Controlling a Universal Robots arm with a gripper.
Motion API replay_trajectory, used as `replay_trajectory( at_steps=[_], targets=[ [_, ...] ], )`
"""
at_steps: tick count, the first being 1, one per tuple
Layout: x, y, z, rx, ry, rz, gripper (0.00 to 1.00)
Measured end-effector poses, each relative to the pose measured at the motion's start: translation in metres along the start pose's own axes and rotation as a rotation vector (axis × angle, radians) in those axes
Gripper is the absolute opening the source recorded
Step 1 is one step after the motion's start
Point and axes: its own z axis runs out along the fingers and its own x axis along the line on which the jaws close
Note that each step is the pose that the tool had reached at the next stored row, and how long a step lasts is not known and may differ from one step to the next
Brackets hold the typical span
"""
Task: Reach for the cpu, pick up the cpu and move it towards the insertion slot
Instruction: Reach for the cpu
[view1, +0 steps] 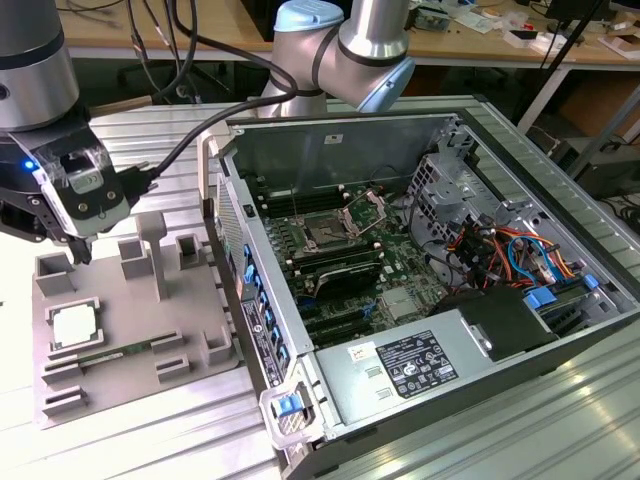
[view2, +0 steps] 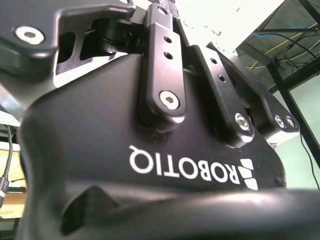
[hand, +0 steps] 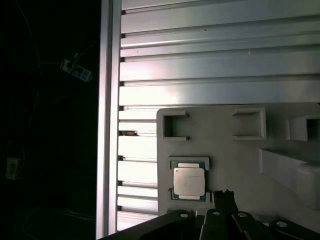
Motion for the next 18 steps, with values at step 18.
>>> replay_trajectory(
  at_steps=[18],
  targets=[
    [0.0, -0.0002, 0.0041, 0.0, 0.0, 0.0, 0.11]
  ],
)
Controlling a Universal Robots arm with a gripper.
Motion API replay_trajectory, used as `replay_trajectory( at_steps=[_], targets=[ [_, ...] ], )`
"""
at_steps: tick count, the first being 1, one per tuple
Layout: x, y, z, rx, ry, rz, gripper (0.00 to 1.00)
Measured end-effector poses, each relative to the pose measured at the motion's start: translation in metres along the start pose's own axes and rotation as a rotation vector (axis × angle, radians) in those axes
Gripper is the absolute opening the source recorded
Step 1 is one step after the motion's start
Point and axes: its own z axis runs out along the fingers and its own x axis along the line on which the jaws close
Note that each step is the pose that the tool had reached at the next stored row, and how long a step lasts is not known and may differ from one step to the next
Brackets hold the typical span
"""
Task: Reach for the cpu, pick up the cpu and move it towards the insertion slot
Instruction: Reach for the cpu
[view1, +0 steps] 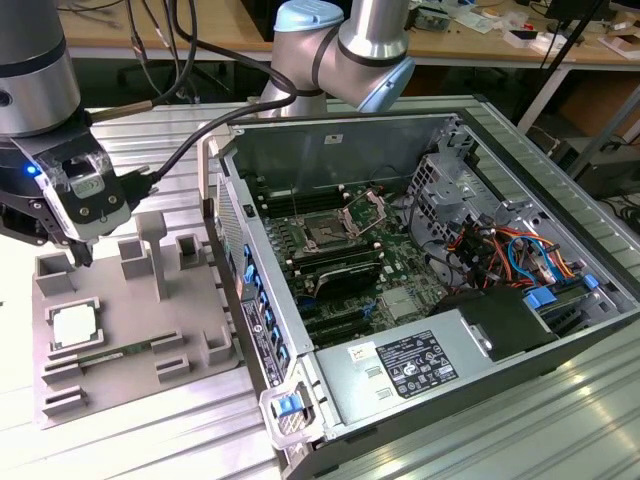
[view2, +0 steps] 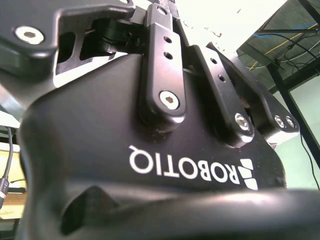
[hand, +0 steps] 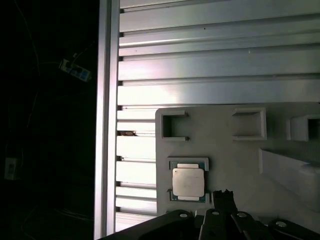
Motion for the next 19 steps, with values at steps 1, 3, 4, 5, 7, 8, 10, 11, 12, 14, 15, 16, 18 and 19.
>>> replay_trajectory(
  at_steps=[1, 3, 4, 5, 7, 8, 10, 11, 12, 14, 15, 16, 18, 19],
  targets=[
    [0.0, 0.0, 0.0003, 0.0, -0.0001, 0.0, 0.11],
    [0.0, 0.0, 0.0006, 0.0, 0.0, 0.0, 0.11],
    [0.0, 0.0, 0.0008, 0.0, 0.0, 0.0, 0.11],
    [0.0, 0.0, 0.001, 0.0, 0.0, 0.0, 0.11],
    [0.0, -0.0001, 0.0015, 0.0, 0.0, 0.0, 0.11],
    [0.0, -0.0001, 0.0017, 0.0, -0.0001, 0.0, 0.11],
    [0.0, -0.0001, 0.002, 0.0, 0.0, 0.0, 0.11],
    [0.0, -0.0001, 0.0022, 0.0, 0.0, 0.0, 0.11],
    [0.0, -0.0001, 0.0024, 0.0, -0.0001, 0.0, 0.11],
    [0.0, -0.0001, 0.0029, 0.0, 0.0, 0.0, 0.11],
    [0.0, -0.0001, 0.0032, 0.0, 0.0, 0.0, 0.11],
    [0.0, -0.0001, 0.0034, 0.0, -0.0001, 0.0, 0.11],
    [0.0, -0.0001, 0.0044, -0.0001, -0.0001, 0.0, 0.11],
    [0.0, -0.0002, 0.0047, 0.0, -0.0001, 0.0, 0.11]
  ],
)
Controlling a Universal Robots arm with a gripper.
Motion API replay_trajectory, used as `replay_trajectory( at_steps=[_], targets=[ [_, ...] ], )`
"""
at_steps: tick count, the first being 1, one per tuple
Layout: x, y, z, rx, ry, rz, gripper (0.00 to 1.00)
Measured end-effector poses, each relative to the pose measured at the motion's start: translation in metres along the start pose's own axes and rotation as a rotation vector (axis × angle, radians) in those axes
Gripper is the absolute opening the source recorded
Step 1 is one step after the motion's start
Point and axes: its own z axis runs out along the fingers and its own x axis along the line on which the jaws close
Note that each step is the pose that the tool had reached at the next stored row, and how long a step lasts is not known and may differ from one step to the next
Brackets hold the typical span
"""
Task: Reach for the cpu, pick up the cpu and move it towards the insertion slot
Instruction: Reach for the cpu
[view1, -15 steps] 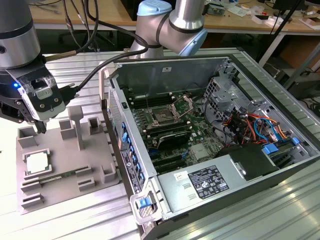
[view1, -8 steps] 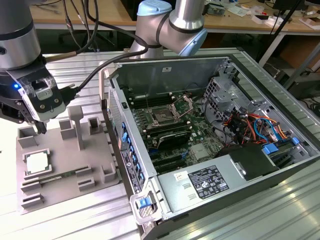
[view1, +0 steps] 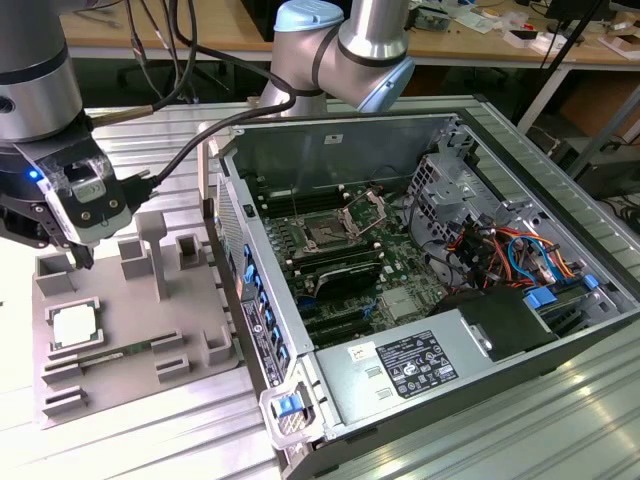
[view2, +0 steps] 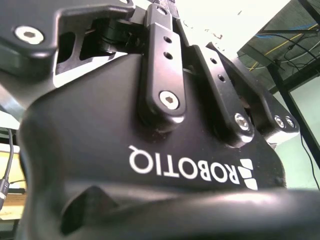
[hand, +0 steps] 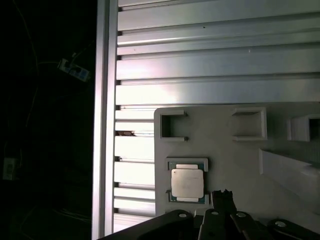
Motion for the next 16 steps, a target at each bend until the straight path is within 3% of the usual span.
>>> replay_trajectory(
  at_steps=[16],
  targets=[
    [0.0, -0.0002, 0.0043, 0.0001, 0.0001, 0.0, 0.11]
  ],
)
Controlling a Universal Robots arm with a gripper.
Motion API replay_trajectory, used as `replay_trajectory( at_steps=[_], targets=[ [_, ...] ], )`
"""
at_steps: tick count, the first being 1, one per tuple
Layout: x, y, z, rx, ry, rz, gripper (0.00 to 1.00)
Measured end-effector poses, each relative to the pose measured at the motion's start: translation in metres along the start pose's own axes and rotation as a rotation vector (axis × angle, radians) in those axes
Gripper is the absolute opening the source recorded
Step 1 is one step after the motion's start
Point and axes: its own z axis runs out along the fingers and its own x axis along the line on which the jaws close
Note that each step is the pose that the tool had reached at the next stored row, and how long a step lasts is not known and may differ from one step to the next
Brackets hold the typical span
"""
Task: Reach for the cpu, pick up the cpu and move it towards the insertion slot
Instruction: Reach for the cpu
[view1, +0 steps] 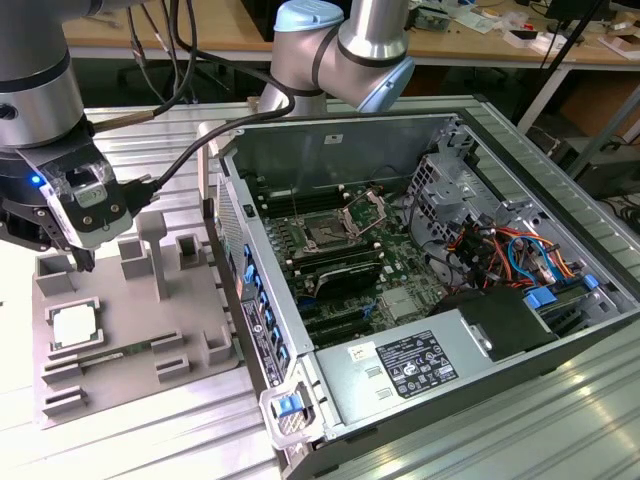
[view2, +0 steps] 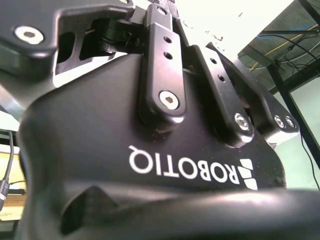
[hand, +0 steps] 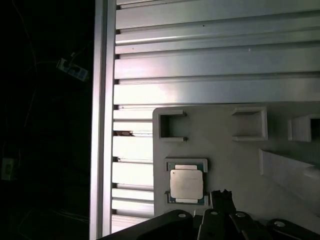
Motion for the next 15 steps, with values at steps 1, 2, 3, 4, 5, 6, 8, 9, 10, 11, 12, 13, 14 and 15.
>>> replay_trajectory(
  at_steps=[1, 2, 3, 4, 5, 6, 8, 9, 10, 11, 12, 13, 14, 15],
  targets=[
    [0.0, 0.0, 0.0002, 0.0, -0.0001, 0.0, 0.11],
    [0.0, 0.0, 0.0005, 0.0, -0.0001, 0.0, 0.11],
    [0.0, 0.0, 0.0006, 0.0, -0.0001, 0.0, 0.11],
    [0.0, 0.0, 0.0008, 0.0, 0.0, 0.0, 0.11],
    [0.0, 0.0, 0.001, 0.0, 0.0, 0.0, 0.11],
    [0.0, 0.0, 0.0011, 0.0, 0.0, 0.0, 0.11],
    [0.0, -0.0001, 0.0015, 0.0, 0.0, 0.0, 0.11],
    [0.0, -0.0001, 0.0019, -0.0001, 0.0, 0.0, 0.11],
    [0.0, -0.0001, 0.002, 0.0, 0.0, 0.0, 0.11],
    [0.0, -0.0001, 0.0027, 0.0, -0.0001, 0.0, 0.11],
    [0.0, -0.0001, 0.003, 0.0, 0.0, 0.0, 0.11],
    [0.0, -0.0001, 0.0031, 0.0, -0.0001, 0.0, 0.11],
    [0.0, -0.0001, 0.0033, 0.0, -0.0001, 0.0, 0.11],
    [0.0, -0.0001, 0.0035, 0.0, 0.0, 0.0, 0.11]
  ],
)
